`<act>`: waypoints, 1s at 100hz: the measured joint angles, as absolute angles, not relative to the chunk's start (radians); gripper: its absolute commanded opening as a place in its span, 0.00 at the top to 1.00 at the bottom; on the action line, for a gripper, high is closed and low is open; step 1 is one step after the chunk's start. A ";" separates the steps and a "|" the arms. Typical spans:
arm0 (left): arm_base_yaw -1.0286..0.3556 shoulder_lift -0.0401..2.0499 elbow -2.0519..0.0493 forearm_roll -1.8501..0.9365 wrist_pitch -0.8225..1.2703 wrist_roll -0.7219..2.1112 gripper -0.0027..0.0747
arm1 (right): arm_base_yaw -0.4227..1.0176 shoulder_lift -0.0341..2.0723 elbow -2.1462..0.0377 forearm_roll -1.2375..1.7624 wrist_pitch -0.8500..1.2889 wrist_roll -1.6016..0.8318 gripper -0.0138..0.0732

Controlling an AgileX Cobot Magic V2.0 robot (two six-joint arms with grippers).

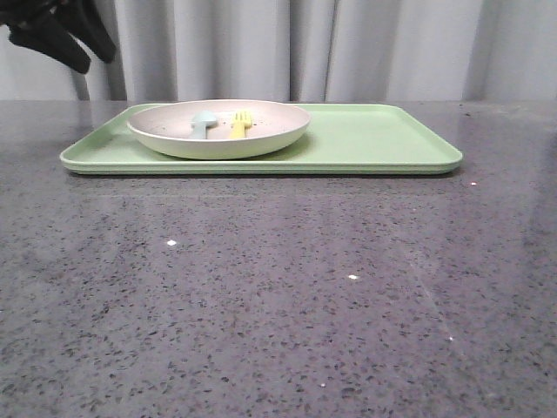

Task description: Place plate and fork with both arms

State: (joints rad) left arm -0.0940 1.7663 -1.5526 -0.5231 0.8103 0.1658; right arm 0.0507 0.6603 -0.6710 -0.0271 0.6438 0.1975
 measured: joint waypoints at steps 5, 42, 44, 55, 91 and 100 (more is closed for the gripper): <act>-0.094 1.720 -1.532 -0.491 0.810 0.166 0.66 | 0.051 0.682 -0.693 -0.027 0.651 0.198 0.24; -0.094 1.394 -1.297 -0.369 0.758 0.166 0.66 | 0.160 0.893 -0.917 -0.027 0.701 0.198 0.24; -0.094 1.377 -1.279 -0.367 0.750 0.166 0.66 | 0.168 0.909 -0.932 -0.027 0.704 0.198 0.24; -0.094 1.297 -1.187 -0.363 0.713 0.166 0.66 | 0.206 0.988 -1.015 -0.027 0.733 0.198 0.24; -0.094 1.050 -0.908 -0.360 0.610 0.166 0.66 | 0.357 1.303 -1.328 -0.027 0.848 0.195 0.24; -0.094 0.996 -0.859 -0.360 0.594 0.166 0.66 | 0.395 1.382 -1.417 -0.027 0.872 0.195 0.24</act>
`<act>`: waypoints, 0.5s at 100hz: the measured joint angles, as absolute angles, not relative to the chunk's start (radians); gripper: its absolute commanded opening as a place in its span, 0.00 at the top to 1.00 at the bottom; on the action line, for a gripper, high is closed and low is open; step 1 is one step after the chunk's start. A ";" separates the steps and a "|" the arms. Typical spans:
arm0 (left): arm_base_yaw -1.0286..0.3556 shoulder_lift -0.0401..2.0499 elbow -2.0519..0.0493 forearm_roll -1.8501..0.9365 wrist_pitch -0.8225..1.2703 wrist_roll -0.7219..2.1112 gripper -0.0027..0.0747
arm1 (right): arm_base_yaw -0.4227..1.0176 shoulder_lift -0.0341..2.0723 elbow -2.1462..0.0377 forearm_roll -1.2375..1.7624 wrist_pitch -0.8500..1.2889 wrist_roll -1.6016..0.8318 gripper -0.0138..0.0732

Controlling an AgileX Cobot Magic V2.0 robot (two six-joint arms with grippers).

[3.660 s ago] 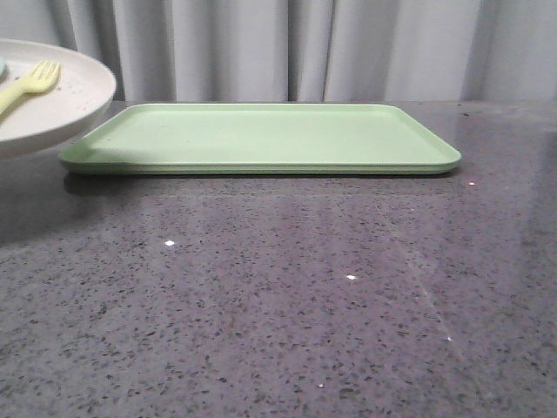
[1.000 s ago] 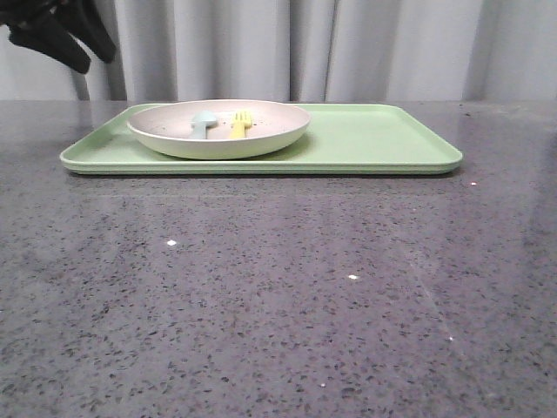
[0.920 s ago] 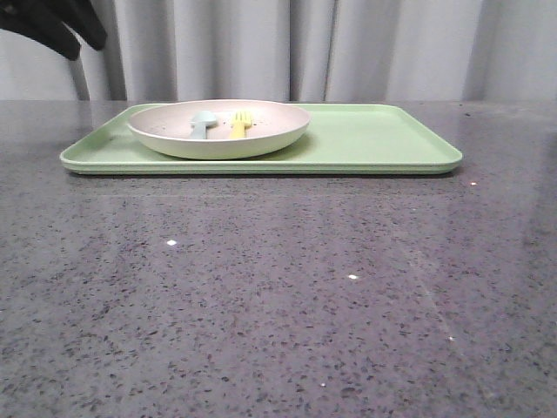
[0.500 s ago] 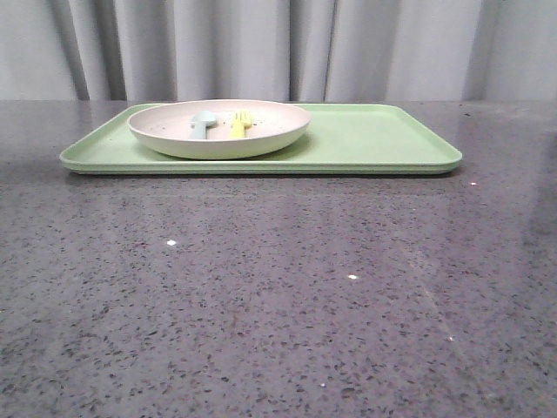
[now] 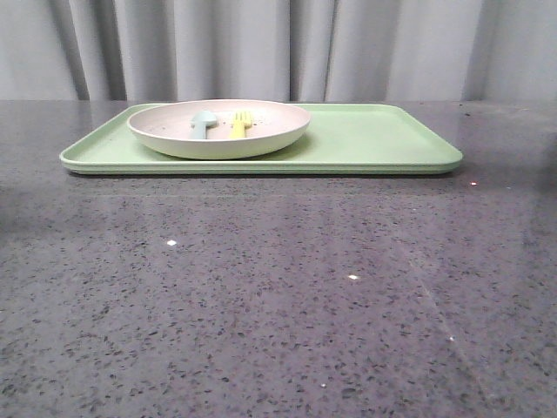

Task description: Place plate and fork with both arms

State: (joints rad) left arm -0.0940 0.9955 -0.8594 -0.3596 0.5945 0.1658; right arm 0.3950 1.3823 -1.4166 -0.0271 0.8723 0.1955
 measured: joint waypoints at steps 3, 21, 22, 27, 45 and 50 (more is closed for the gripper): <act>-0.094 0.980 -0.847 -0.360 0.591 0.166 0.66 | 0.405 1.407 -1.444 -0.027 0.881 0.195 0.24; -0.094 0.886 -0.789 -0.360 0.584 0.166 0.66 | 0.464 1.572 -1.628 -0.027 0.927 0.195 0.24; -0.094 0.883 -0.787 -0.360 0.584 0.166 0.66 | 0.466 1.579 -1.635 -0.027 0.931 0.195 0.24; -0.094 0.858 -0.778 -0.356 0.584 0.166 0.66 | 0.481 1.625 -1.694 -0.027 0.945 0.195 0.24; -0.094 0.795 -0.755 -0.347 0.582 0.166 0.66 | 0.528 1.800 -1.880 -0.018 0.999 0.195 0.24; -0.094 0.786 -0.751 -0.347 0.581 0.166 0.66 | 0.538 1.846 -1.929 -0.007 1.013 0.195 0.24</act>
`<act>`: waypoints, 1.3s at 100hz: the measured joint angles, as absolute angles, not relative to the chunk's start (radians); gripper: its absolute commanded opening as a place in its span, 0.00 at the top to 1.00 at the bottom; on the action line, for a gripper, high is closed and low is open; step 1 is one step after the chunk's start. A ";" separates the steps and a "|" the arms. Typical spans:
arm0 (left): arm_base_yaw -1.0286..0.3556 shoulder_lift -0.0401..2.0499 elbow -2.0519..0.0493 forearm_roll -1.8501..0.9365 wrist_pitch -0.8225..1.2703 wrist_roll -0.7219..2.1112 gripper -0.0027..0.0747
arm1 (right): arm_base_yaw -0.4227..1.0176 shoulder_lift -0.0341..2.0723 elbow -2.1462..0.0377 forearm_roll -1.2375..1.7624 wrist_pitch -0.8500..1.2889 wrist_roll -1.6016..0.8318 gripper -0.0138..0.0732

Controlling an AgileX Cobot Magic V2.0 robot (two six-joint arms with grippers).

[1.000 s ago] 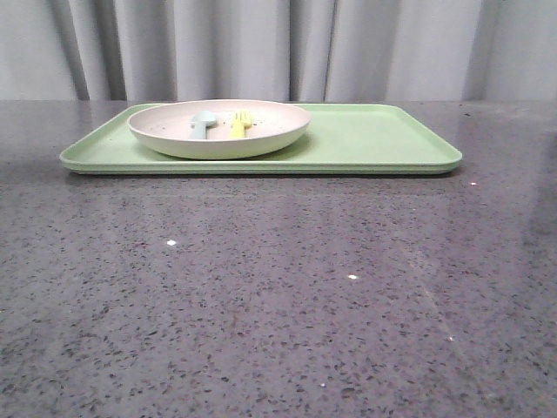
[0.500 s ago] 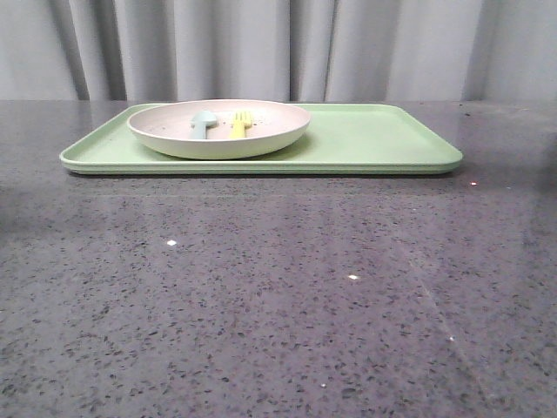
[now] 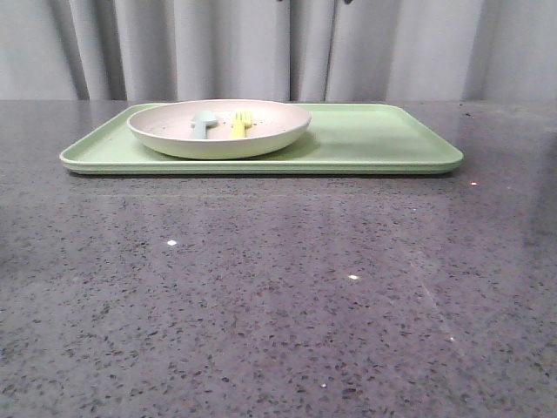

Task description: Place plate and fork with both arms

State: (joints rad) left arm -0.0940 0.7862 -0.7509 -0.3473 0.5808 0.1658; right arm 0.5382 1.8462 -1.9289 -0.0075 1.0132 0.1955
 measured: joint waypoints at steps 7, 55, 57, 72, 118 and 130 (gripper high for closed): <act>-0.094 0.777 -0.748 -0.347 0.581 0.166 0.66 | 0.548 1.910 -1.995 0.009 1.034 0.195 0.24; -0.094 0.775 -0.746 -0.346 0.584 0.166 0.66 | 0.562 2.174 -2.187 0.054 1.106 0.294 0.24; -0.094 0.775 -0.746 -0.346 0.584 0.166 0.66 | 0.562 2.176 -2.187 0.054 1.106 0.301 0.24; -0.094 0.775 -0.746 -0.346 0.585 0.166 0.66 | 0.566 2.200 -2.191 0.058 1.106 0.330 0.24; -0.094 0.775 -0.746 -0.346 0.587 0.166 0.66 | 0.578 2.240 -2.193 0.064 1.089 0.353 0.24; -0.094 0.775 -0.746 -0.346 0.589 0.166 0.66 | 0.578 2.249 -2.193 0.064 1.089 0.355 0.24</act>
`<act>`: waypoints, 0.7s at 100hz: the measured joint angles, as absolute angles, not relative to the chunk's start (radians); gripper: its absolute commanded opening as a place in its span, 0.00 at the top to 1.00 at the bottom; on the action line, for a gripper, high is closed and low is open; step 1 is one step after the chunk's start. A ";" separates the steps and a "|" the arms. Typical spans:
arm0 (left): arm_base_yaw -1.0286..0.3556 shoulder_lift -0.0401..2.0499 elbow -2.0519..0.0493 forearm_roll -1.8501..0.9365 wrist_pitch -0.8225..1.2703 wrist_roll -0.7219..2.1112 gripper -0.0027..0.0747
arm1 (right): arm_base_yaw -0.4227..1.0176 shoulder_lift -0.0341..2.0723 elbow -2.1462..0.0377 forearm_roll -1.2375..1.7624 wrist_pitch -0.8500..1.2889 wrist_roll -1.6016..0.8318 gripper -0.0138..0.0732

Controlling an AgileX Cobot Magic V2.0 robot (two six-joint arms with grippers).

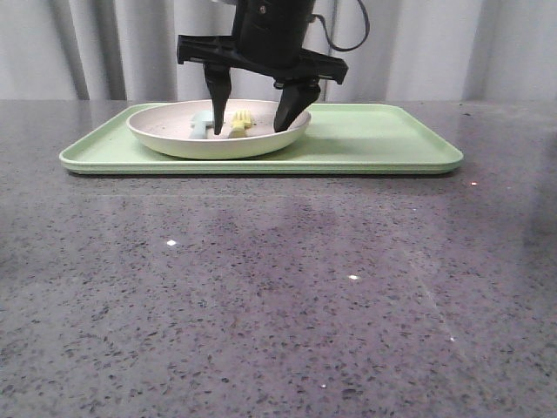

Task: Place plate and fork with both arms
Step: 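Lower the right gripper onto the yellow fork and grasp it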

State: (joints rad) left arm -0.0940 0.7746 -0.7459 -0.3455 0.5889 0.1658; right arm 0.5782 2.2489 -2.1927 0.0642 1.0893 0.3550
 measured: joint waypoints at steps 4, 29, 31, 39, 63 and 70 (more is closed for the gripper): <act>-0.094 0.775 -0.746 -0.346 0.589 0.166 0.66 | 0.578 2.251 -2.193 0.064 1.089 0.356 0.24; -0.094 0.775 -0.746 -0.346 0.589 0.166 0.66 | 0.578 2.251 -2.193 0.064 1.089 0.356 0.30; -0.094 0.775 -0.746 -0.346 0.589 0.166 0.66 | 0.578 2.253 -2.193 0.064 1.089 0.356 0.31; -0.094 0.775 -0.746 -0.346 0.589 0.166 0.66 | 0.578 2.255 -2.194 0.064 1.089 0.356 0.36; -0.094 0.775 -0.746 -0.346 0.591 0.166 0.66 | 0.578 2.259 -2.196 0.060 1.091 0.362 0.69; -0.094 0.775 -0.746 -0.346 0.591 0.166 0.66 | 0.578 2.261 -2.196 0.060 1.091 0.366 0.79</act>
State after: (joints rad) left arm -0.0940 0.7746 -0.7459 -0.3455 0.5910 0.1658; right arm 0.5782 2.2609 -2.1964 0.0603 1.0911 0.3662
